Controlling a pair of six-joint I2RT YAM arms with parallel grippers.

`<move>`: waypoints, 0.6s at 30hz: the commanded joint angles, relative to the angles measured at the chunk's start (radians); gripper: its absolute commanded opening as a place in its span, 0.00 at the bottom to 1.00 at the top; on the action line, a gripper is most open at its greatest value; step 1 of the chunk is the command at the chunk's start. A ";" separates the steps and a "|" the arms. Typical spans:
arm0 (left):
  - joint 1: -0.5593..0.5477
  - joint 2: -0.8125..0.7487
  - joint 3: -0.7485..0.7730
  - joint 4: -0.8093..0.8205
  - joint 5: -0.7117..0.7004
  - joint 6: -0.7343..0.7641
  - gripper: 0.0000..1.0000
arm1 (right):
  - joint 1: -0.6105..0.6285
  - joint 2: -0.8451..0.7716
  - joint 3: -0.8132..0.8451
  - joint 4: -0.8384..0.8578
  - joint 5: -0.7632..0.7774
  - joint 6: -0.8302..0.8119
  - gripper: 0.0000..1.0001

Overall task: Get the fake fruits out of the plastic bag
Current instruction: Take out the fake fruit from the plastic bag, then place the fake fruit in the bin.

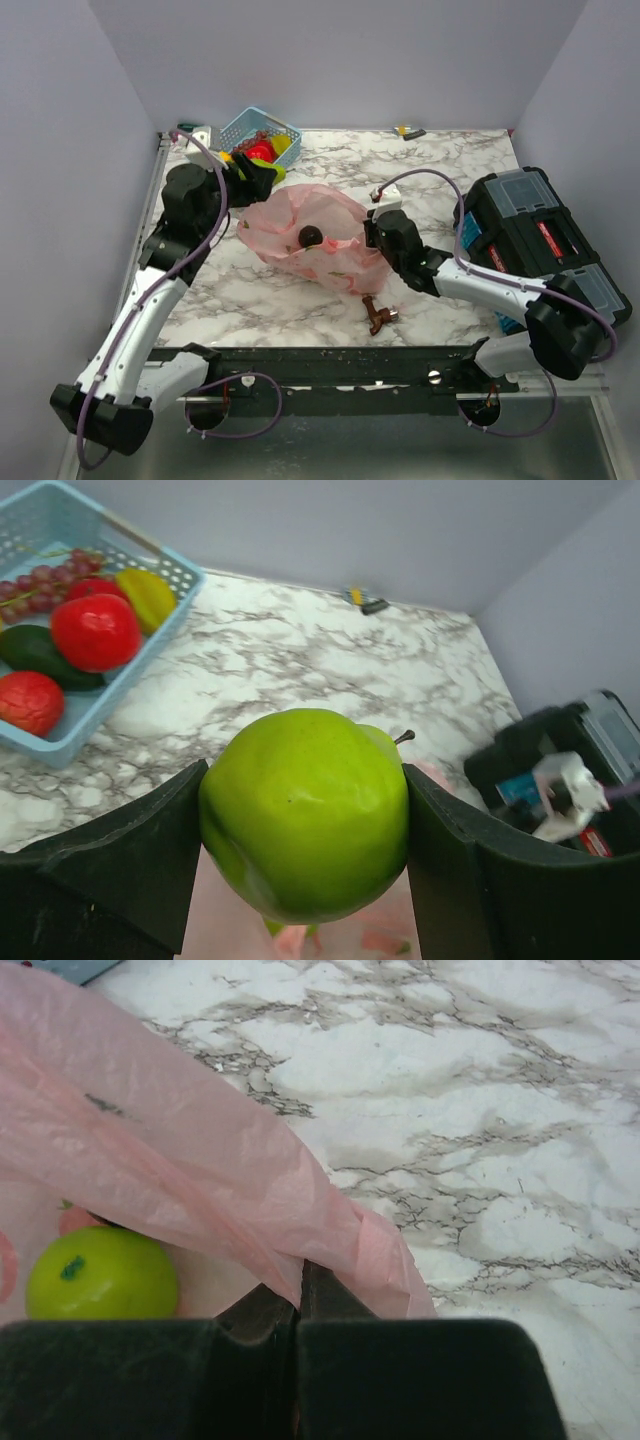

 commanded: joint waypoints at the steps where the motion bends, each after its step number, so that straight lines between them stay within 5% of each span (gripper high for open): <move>1: 0.109 0.182 0.158 -0.006 -0.042 -0.044 0.00 | -0.014 0.039 0.075 0.016 0.013 -0.030 0.01; 5: 0.214 0.364 0.244 0.013 -0.086 -0.125 0.00 | -0.017 0.046 0.099 0.005 -0.011 -0.047 0.01; 12: 0.392 0.713 0.463 -0.005 0.044 -0.258 0.00 | -0.021 0.009 0.098 -0.002 -0.055 -0.067 0.01; 18: 0.455 0.865 0.482 0.096 0.000 -0.314 0.07 | -0.021 -0.002 0.093 -0.010 -0.107 -0.072 0.01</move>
